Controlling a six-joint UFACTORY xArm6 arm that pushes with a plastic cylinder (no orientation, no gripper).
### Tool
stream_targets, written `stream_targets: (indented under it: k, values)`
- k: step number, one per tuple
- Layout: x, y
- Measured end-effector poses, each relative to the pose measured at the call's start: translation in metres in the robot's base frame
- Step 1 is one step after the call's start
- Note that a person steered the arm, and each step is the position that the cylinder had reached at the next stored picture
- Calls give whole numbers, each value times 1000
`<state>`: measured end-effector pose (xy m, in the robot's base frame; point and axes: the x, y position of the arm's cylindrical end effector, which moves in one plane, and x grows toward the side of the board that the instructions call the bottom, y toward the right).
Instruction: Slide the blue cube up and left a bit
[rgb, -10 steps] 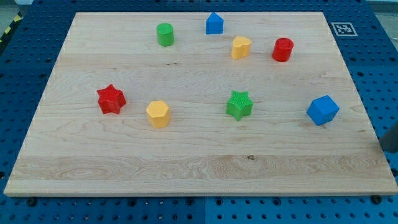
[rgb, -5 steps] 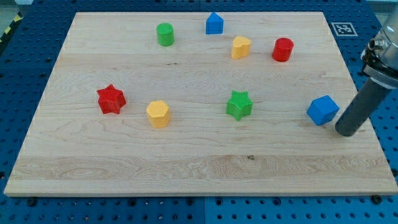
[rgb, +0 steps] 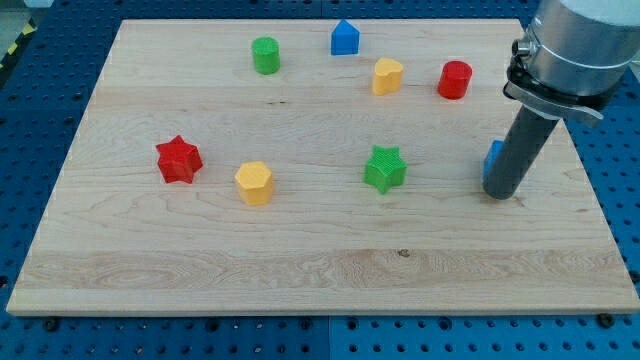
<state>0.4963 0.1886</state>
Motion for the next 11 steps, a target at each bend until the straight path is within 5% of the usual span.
stream_targets:
  k: [2, 11]
  values:
    - [51, 57]
    - [-41, -9]
